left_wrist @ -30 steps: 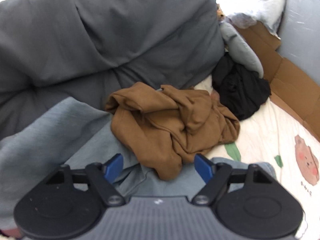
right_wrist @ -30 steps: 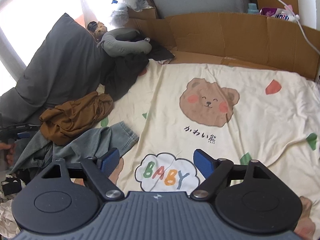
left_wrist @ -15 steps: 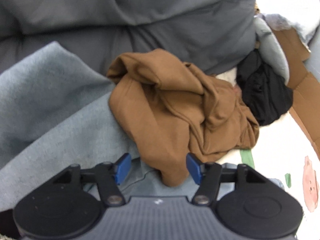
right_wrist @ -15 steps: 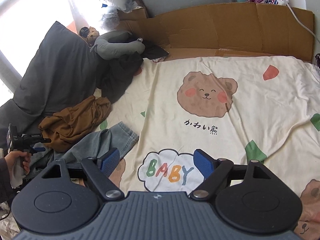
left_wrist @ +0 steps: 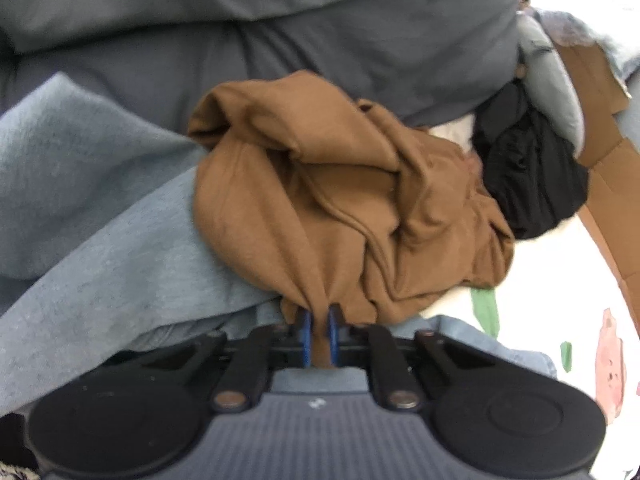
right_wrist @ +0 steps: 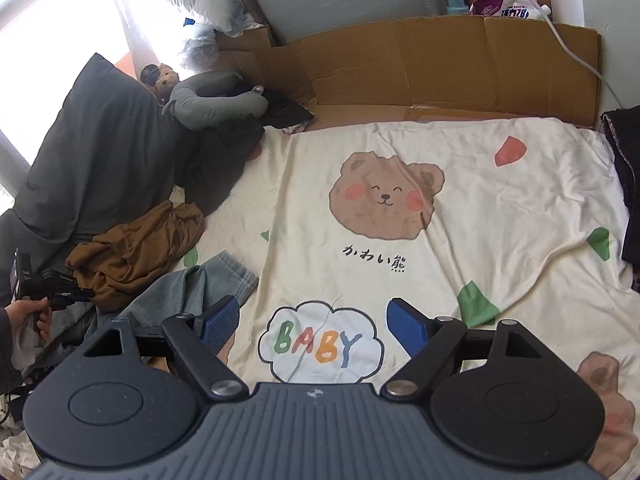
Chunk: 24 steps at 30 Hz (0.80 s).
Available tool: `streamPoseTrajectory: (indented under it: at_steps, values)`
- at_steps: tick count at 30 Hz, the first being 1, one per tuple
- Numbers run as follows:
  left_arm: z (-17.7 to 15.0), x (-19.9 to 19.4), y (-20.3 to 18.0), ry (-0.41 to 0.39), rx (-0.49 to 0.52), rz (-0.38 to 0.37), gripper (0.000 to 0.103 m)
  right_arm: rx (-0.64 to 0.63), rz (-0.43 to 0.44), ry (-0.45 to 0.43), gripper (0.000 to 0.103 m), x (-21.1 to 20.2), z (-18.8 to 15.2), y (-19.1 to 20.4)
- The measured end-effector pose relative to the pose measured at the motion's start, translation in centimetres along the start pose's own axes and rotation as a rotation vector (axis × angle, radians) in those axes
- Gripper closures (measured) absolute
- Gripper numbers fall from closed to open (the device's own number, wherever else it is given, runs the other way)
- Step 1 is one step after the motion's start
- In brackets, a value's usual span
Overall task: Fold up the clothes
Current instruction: 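Reach the left gripper to the brown t-shirt and close on it, then lift the brown t-shirt with the left gripper while the right gripper grasps it too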
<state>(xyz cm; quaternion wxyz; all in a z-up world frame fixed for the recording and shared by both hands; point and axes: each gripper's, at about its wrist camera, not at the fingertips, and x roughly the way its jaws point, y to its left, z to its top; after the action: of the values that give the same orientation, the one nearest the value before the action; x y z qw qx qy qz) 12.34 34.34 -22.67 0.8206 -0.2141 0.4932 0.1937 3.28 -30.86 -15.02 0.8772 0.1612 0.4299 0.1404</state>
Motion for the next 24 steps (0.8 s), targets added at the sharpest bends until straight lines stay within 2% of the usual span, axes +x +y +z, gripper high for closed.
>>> streamPoseTrajectory:
  at_steps: [5,8,13,17,24]
  values:
    - [-0.9,-2.0,-2.5,-0.015,0.113,-0.098,0.097,0.000,0.000,0.001,0.019,-0.3,1.4,0.3]
    - [-1.4,-3.6,-4.0,-0.032,0.140,-0.143,0.098,-0.001,0.003,0.012,0.019,-0.3,2.0,0.6]
    - [-2.7,-5.4,-6.3,-0.043,0.200,-0.180,0.098,-0.039,0.010,0.027,0.018,0.3,3.1,1.3]
    - [-3.6,-7.1,-8.1,-0.065,0.268,-0.177,0.099,-0.035,0.027,0.049,0.018,1.0,4.1,1.7]
    - [-4.7,-10.7,-10.7,-0.095,0.286,-0.248,0.100,-0.111,0.056,0.085,0.018,1.4,5.9,3.0]
